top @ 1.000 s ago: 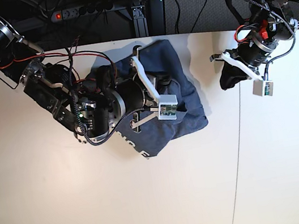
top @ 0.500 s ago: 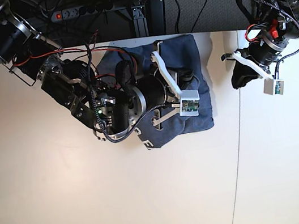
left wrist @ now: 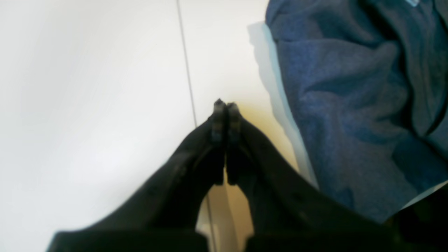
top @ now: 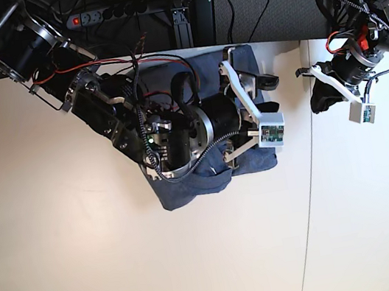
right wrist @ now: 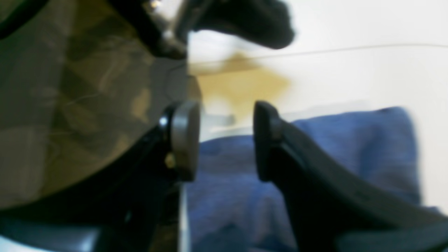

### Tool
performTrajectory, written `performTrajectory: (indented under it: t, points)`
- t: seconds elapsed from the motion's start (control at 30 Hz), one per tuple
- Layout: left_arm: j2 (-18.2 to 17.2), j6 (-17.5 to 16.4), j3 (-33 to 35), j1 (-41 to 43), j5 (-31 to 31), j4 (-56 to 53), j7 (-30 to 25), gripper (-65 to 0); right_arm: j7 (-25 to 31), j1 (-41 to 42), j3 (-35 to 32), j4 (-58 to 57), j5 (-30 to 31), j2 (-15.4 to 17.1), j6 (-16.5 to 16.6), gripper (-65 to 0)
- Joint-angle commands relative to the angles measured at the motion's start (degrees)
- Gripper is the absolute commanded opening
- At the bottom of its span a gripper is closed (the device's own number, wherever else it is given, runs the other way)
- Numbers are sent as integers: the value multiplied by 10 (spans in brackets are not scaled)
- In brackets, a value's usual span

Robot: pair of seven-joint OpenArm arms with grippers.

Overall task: Fold the T-shirt properly
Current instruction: 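Fold the lifted end over onto the bundle, left gripper releasing and withdrawing, then press the right gripper onto the folded layer to flatten it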

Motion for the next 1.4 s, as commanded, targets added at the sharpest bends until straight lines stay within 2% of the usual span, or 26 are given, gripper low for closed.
performTrajectory:
  t: [0.0, 0.23, 0.43, 0.53, 0.6, 0.83, 1.07, 1.27, 1.37]
  points:
    - [-5, -23, -1, -4, -9, 10, -10, -650, 13, 19, 16, 8, -4, -2, -2, -386]
    - [-5, -23, -1, 17, -20, 10, -2, -650, 1, 20, 110, 7, -27, 6, -2, -386]
    - [-5, -23, -1, 44, -32, 10, -2, -650, 5, 13, 126, -54, -35, 40, -3, -386]
    - [-5, -24, -1, 52, -39, 10, -2, -650, -9, 11, 129, -70, -16, 48, -7, -387]
    - [-4, -37, -1, 52, -52, 10, -2, -650, -20, 11, 137, -70, -1, 48, -7, -387]
    - [-5, -39, -1, 52, -62, 10, -2, -650, -22, 5, 160, -80, 10, 47, -7, -387]
    - [-7, -41, -1, 52, -58, 10, -8, -650, -61, -59, 158, -55, 4, 8, -7, -387]
    - [-6, -41, -1, 52, -58, 10, -11, -650, -64, -114, 158, 53, -42, 6, -7, -387]
    - [-7, -41, -1, 52, -58, 10, -13, -650, -64, -142, 158, 107, -100, 7, -7, -387]
